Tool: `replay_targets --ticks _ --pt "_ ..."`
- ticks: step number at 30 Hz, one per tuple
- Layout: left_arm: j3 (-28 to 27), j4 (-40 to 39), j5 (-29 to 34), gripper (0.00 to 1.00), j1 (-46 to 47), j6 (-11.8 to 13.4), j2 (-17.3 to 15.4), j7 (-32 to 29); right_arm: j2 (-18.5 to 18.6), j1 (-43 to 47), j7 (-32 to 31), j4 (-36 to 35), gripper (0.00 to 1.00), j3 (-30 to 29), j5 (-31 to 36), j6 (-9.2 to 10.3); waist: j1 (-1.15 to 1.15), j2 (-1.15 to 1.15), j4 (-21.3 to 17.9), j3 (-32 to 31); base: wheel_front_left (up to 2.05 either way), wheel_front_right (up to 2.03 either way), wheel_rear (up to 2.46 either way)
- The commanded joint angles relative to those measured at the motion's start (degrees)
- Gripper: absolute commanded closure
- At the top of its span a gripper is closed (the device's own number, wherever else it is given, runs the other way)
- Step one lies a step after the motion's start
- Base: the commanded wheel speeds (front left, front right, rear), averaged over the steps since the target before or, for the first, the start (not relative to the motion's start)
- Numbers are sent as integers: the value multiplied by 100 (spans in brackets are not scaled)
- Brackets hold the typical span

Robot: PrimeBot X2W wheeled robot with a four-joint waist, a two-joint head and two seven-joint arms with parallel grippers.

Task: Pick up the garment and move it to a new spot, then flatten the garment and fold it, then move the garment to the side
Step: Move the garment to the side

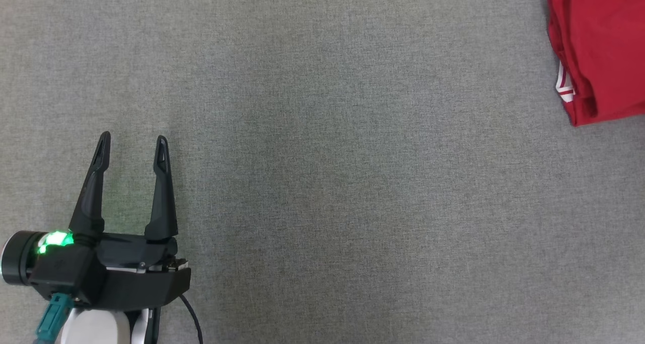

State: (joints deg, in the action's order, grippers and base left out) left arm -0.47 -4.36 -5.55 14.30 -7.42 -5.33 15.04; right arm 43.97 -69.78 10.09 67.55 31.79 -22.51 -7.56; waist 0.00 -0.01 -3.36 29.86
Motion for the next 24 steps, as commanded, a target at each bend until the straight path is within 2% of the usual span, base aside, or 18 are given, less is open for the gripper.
replay_targets --ticks 1,7,13,18,24 --pt "-15 5 20 0 -27 -9 -4 15 8 -83 34 12 0 -13 34 17 0 1 -1 -9 0 0 0" --pt "-75 104 -5 0 -151 -9 42 16 -135 -172 303 14 0 -146 115 17 0 1 -17 -217 0 0 0" --pt "-229 501 -95 0 -404 -2 112 15 -425 115 512 -475 0 -448 109 17 0 1 -45 -751 0 0 0" --pt "-371 889 -162 0 -673 -2 165 15 -857 924 504 -1531 0 -1188 272 16 0 1 -51 -1272 0 0 0" --pt "-477 1122 -158 0 -1047 -2 217 15 -1656 2404 507 -2779 0 -2175 633 16 0 1 -40 -1821 0 0 0"
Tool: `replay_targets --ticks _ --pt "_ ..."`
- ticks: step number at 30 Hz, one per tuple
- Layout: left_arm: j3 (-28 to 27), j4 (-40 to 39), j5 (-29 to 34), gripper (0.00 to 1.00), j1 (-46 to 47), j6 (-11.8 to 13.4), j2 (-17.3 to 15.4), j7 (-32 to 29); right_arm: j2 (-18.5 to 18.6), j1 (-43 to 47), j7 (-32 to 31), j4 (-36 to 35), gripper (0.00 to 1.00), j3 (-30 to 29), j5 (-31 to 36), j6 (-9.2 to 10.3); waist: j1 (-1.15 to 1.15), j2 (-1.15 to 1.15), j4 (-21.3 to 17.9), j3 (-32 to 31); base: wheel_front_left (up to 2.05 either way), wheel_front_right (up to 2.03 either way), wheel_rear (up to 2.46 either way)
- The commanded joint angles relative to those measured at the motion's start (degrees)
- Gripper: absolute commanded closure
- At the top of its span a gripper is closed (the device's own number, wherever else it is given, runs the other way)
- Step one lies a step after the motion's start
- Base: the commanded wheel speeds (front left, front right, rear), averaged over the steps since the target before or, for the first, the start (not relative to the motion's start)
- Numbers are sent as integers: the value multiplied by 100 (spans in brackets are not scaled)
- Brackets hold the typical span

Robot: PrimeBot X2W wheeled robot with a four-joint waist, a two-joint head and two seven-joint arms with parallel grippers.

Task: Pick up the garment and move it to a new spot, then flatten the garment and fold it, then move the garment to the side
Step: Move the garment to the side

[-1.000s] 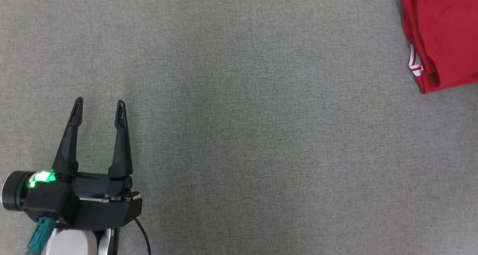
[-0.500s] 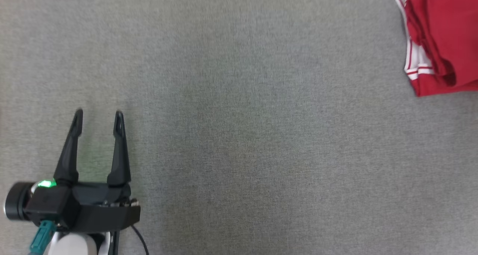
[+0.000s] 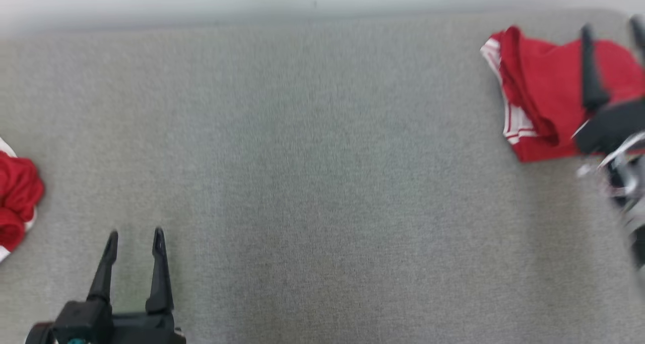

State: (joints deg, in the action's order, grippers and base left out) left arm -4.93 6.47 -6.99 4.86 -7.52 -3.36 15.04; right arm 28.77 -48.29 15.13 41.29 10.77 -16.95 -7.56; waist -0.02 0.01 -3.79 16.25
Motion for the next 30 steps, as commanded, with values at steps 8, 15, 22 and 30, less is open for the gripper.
replay_targets --ticks 8,15,22,30 --pt "-73 186 10 0 -424 49 46 15 -1162 2116 3 -1385 0 -562 517 16 2 -1 86 -982 0 0 0" --pt "24 209 -97 0 -627 172 50 15 -1564 3105 4 -1999 0 -760 588 16 2 -1 95 -1258 0 0 0" --pt "58 264 -129 0 -722 222 51 15 -1999 3987 4 -2555 0 -973 644 16 2 -1 78 -1421 0 0 0" --pt "156 470 -92 0 -637 189 51 15 -2436 4739 4 -2772 0 -1089 810 16 2 -1 192 -1547 0 0 0"
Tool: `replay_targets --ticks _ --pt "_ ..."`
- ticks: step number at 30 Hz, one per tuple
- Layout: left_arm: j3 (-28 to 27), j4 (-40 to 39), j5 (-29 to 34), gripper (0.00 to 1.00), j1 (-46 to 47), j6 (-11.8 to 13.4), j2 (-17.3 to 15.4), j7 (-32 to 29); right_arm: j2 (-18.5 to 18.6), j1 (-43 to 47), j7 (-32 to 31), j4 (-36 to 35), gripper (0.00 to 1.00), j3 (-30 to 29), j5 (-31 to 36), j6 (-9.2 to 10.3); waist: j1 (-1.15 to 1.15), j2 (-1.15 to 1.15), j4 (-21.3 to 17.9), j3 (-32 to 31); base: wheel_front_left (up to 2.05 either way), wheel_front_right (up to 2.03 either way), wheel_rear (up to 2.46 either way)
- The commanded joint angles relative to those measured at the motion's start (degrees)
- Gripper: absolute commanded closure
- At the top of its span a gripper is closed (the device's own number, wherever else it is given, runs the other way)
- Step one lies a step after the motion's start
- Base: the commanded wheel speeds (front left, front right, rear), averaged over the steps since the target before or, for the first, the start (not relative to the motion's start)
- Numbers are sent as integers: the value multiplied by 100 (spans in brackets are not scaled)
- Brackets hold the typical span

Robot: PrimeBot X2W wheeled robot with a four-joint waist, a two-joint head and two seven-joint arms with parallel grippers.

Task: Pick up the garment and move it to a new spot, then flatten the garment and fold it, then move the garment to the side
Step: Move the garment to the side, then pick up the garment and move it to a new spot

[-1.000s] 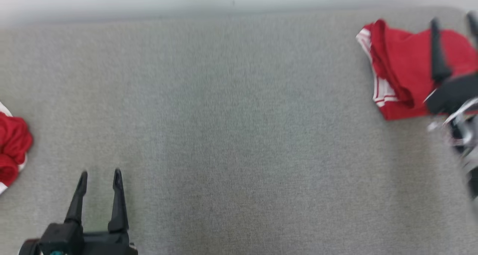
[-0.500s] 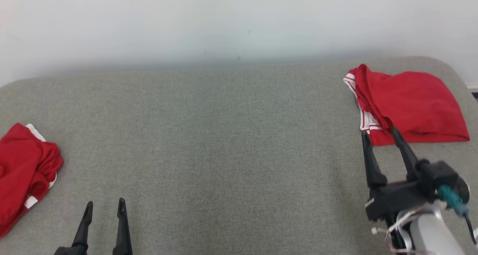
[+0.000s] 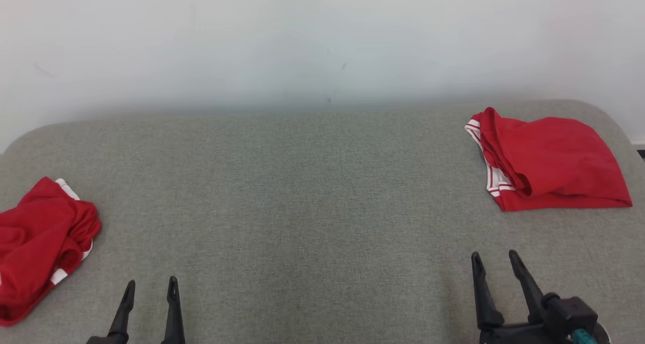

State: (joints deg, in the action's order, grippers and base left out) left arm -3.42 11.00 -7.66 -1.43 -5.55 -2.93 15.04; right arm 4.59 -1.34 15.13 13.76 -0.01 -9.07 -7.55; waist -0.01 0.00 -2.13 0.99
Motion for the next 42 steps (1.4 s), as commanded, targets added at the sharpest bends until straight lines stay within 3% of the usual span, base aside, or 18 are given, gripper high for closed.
replay_targets --ticks 1,42 --pt "10 33 -22 0 -3 -13 7 15 -55 106 4 -29 0 -20 76 15 1 0 44 -34 0 0 0" --pt "-38 253 81 0 -42 47 7 15 -178 286 4 85 0 103 166 15 1 0 228 -135 0 0 0"
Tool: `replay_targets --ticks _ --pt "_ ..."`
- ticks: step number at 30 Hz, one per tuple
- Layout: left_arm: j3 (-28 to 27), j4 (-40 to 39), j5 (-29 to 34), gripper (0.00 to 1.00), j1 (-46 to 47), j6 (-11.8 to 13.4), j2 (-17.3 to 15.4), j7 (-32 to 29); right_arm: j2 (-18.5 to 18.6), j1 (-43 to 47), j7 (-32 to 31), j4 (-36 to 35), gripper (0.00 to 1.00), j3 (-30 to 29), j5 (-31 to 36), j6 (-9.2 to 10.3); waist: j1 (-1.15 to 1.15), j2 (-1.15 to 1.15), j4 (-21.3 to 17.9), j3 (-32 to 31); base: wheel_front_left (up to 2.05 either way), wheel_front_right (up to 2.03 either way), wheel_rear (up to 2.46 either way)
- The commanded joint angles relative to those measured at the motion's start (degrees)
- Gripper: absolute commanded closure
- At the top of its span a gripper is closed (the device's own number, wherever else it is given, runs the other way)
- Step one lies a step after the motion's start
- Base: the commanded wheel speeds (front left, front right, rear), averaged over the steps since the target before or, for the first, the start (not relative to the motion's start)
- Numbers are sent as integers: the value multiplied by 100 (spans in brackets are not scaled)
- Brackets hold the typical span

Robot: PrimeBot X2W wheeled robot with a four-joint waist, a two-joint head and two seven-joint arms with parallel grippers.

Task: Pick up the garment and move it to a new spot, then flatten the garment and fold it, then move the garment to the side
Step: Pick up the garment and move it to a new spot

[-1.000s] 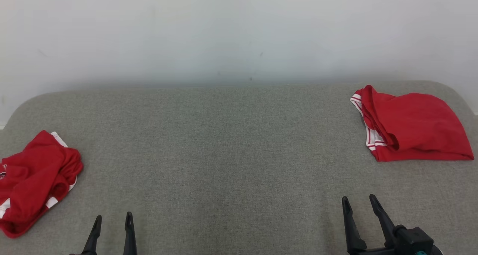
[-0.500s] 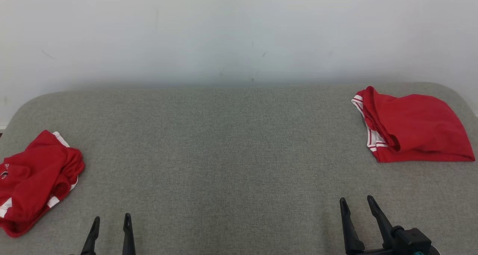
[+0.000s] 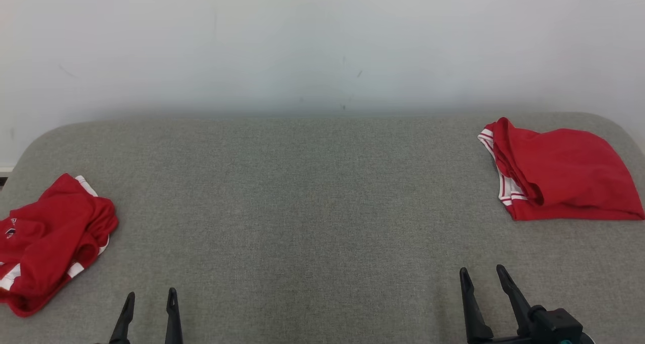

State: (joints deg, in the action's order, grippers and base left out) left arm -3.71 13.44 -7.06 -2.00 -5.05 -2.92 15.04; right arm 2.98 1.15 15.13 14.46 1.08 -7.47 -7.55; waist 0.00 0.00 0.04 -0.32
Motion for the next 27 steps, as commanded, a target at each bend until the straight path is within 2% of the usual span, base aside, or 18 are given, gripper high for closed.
replay_targets --ticks 1,10,27 --pt "-11 5 39 0 10 -2 7 15 -17 39 4 16 0 1 9 15 0 0 22 -8 0 0 0" --pt "-11 4 107 0 -26 -1 6 15 -17 113 4 32 0 -19 1 15 0 0 236 -46 0 0 0" --pt "-194 166 298 0 -67 -7 -6 15 -16 225 3 68 0 -22 -44 15 0 0 1284 -110 0 0 0"
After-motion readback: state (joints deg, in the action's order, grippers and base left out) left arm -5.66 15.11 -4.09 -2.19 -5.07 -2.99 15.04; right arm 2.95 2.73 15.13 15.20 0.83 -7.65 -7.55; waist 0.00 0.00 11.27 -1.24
